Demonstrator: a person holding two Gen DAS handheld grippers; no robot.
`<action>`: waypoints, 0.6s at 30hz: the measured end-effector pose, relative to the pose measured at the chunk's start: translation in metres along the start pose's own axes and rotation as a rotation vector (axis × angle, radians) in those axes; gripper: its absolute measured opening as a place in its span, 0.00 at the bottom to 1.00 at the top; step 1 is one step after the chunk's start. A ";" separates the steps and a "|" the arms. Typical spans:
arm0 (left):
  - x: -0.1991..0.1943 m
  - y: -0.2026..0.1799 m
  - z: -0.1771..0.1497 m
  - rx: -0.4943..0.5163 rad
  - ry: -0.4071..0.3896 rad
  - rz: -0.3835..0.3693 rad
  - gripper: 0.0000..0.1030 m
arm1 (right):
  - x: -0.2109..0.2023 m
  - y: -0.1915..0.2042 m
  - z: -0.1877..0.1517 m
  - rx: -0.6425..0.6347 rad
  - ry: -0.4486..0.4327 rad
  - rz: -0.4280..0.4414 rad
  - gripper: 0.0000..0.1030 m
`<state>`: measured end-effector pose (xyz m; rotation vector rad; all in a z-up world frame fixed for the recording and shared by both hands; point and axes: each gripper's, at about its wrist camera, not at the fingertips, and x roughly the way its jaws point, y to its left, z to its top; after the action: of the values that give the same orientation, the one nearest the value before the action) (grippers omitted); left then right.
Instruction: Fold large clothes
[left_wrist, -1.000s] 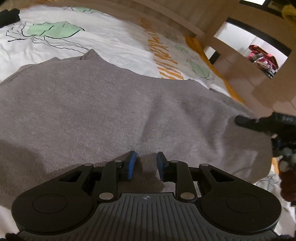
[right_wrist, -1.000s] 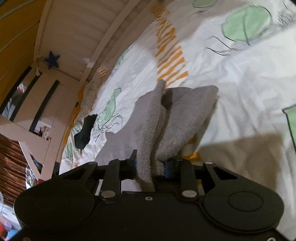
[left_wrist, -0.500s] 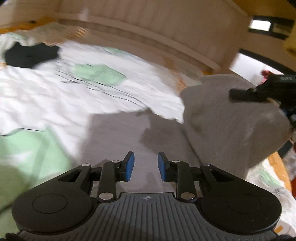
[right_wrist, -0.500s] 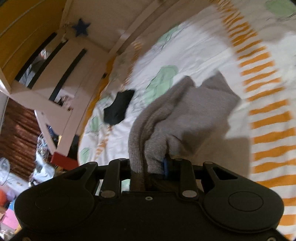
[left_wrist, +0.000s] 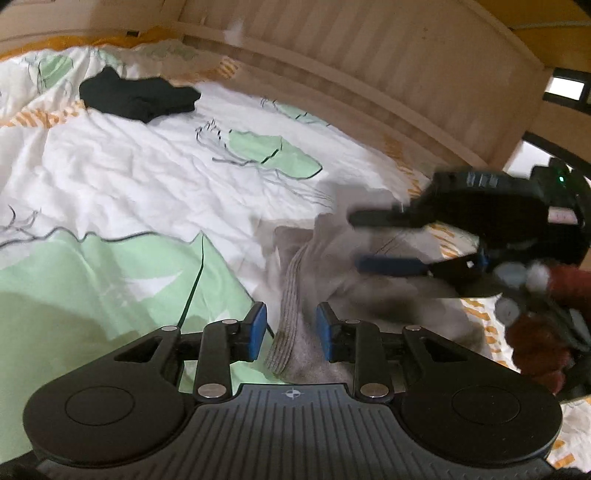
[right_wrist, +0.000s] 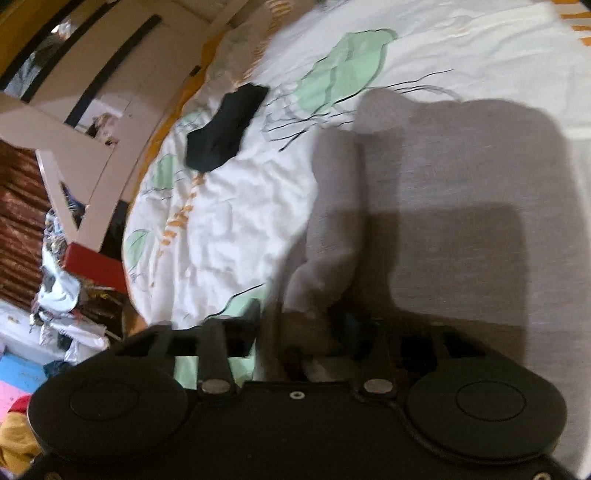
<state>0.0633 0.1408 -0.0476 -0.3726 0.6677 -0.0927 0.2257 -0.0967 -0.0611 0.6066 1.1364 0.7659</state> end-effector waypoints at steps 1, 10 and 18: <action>-0.003 -0.001 0.001 0.009 -0.012 0.004 0.28 | 0.000 0.003 0.001 0.008 0.010 0.059 0.58; -0.020 -0.029 0.014 0.125 -0.085 -0.044 0.37 | -0.082 0.023 0.004 -0.179 -0.203 0.046 0.57; 0.020 -0.034 -0.004 0.027 0.129 -0.150 0.41 | -0.116 0.010 -0.064 -0.473 -0.192 -0.273 0.57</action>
<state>0.0777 0.1038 -0.0493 -0.3933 0.7643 -0.2698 0.1371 -0.1797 -0.0081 0.1190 0.8007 0.6913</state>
